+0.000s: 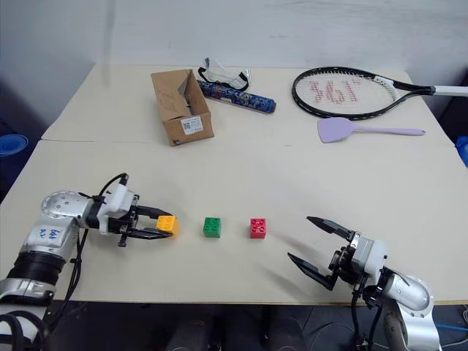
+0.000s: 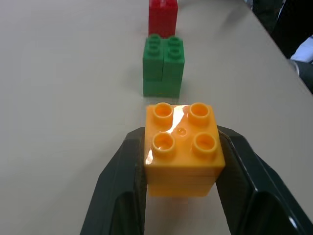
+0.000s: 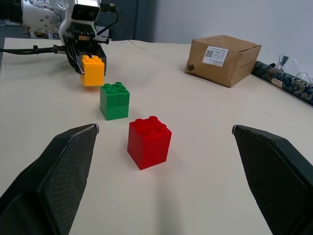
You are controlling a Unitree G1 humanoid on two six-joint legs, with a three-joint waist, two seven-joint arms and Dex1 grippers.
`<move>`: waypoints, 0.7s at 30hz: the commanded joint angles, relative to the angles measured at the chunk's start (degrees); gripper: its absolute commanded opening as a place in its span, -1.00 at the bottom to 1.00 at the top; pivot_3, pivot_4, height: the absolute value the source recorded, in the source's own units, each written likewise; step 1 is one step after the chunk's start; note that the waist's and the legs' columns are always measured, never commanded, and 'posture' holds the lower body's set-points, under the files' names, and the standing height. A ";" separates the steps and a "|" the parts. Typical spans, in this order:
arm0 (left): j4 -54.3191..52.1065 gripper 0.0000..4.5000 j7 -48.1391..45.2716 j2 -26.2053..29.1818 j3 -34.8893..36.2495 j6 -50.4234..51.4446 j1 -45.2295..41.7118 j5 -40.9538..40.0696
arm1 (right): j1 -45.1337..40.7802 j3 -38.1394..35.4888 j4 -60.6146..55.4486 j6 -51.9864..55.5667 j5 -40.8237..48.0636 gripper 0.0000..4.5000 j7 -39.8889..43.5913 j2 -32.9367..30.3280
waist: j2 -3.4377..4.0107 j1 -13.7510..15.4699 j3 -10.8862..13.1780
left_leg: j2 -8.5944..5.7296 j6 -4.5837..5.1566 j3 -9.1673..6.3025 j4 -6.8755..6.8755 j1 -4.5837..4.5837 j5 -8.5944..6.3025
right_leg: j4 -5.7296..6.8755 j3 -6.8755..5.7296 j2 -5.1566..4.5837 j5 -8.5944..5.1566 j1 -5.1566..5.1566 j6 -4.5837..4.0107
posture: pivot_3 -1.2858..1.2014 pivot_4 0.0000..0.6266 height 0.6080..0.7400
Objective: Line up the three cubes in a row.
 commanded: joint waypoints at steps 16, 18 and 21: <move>5.78 0.74 -0.12 0.16 4.30 -4.78 -1.58 -1.91 | 3.31 -3.38 -7.38 3.58 0.96 1.00 -2.87 -3.92 | 0.00 -0.11 0.00 | -0.01 0.04 -0.02 0.04 -0.02 0.00 | 0.09 -0.02 -0.03 0.01 -0.04 0.01 | 0.03 -0.52 1.00; 1.48 0.74 1.21 2.04 7.66 -2.08 2.30 -3.39 | 3.75 -5.10 -8.15 4.42 1.72 1.00 -3.11 -5.29 | 0.01 -0.27 0.00 | -0.01 0.05 -0.02 0.05 -0.03 0.00 | 0.09 -0.01 -0.05 0.01 -0.03 0.01 | 0.03 -0.52 1.00; -4.99 0.74 4.80 5.70 14.09 2.69 9.94 -5.23 | 4.81 -8.50 -9.54 5.31 2.86 1.00 -2.76 -7.61 | 0.04 -0.31 0.02 | 0.02 0.04 -0.03 0.01 -0.02 -0.02 | 0.05 0.03 -0.05 0.00 -0.04 0.01 | 0.03 -0.52 1.00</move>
